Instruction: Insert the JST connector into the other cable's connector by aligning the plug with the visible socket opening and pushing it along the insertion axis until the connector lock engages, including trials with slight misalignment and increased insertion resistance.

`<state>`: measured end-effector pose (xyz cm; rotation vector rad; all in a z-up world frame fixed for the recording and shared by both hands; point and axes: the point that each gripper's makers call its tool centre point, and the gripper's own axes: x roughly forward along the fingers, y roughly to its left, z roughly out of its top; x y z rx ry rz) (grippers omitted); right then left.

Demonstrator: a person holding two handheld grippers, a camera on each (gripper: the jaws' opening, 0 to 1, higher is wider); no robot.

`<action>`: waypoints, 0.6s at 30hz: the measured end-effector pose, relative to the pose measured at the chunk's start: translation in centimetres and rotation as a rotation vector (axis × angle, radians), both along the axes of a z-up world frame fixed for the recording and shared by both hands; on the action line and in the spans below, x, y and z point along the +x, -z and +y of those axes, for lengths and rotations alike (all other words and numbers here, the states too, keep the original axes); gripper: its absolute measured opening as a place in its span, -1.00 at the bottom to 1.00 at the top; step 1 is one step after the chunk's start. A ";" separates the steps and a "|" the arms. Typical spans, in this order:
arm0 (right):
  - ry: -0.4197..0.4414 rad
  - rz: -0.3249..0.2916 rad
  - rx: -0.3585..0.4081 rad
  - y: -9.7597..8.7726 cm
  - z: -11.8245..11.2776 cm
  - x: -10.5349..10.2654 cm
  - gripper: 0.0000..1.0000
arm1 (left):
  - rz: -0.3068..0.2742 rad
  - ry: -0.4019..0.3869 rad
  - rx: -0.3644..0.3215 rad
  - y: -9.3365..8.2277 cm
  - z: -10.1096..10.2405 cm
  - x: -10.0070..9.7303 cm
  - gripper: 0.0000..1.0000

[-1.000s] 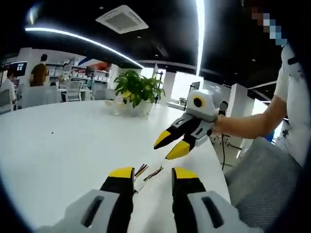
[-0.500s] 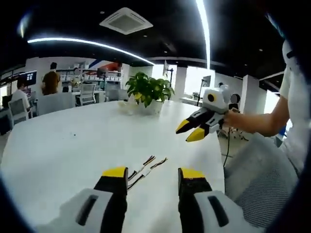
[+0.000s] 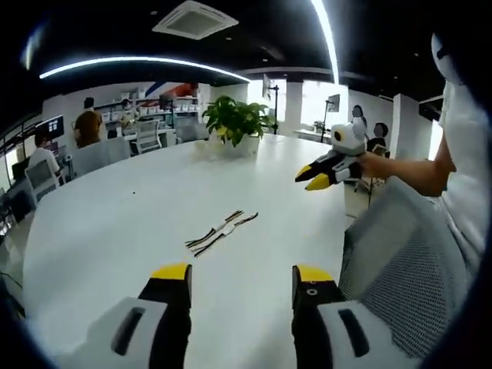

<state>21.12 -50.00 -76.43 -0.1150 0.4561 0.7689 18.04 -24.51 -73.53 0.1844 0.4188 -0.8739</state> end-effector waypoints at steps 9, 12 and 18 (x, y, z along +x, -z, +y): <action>0.055 0.097 -0.049 1.2 -1.9 -4.3 -0.50 | 0.093 -0.133 0.075 2.2 4.5 -3.3 0.36; 0.083 0.132 -0.064 1.7 -2.4 -5.0 -0.47 | 0.129 -0.167 0.115 3.1 5.7 -4.5 0.39; 0.164 0.187 -0.017 2.1 -2.2 -5.8 -0.21 | 0.205 -0.237 0.140 5.0 7.1 -6.5 0.65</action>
